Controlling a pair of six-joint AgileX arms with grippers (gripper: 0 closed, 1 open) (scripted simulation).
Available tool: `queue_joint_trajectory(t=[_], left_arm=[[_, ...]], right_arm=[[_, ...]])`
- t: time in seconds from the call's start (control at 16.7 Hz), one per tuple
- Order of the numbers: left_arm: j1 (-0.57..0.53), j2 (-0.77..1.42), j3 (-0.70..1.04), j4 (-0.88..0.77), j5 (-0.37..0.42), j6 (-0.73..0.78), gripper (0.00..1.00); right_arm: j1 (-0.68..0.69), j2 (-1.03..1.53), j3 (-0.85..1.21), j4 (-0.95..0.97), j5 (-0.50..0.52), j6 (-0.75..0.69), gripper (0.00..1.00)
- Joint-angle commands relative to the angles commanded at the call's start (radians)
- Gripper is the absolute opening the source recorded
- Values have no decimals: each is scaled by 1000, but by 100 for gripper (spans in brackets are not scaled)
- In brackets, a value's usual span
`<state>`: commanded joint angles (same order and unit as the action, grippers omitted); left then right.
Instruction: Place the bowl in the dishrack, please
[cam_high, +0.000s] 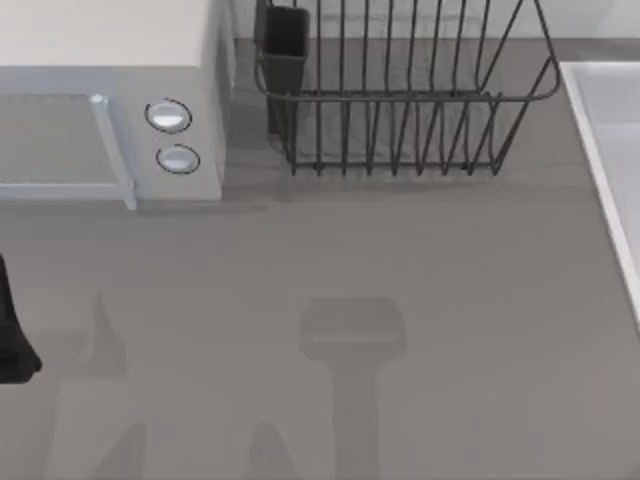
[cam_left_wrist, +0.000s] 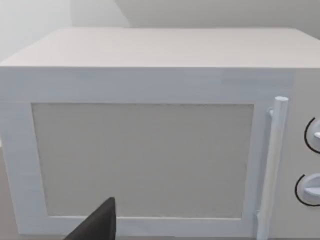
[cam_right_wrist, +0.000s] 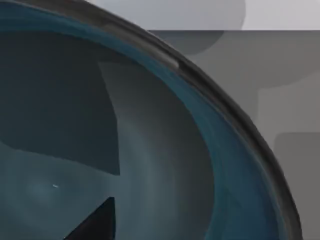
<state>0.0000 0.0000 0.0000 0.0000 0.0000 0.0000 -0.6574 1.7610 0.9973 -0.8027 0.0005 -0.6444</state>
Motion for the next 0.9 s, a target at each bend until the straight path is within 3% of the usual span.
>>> queue_joint_trajectory(t=[0.3, 0.9], left_arm=[[0, 0, 0, 0, 0, 0, 100], [0, 0, 0, 0, 0, 0, 100]], right_arm=[[0, 7, -13, 16, 0, 0, 100], [0, 7, -13, 16, 0, 0, 25]])
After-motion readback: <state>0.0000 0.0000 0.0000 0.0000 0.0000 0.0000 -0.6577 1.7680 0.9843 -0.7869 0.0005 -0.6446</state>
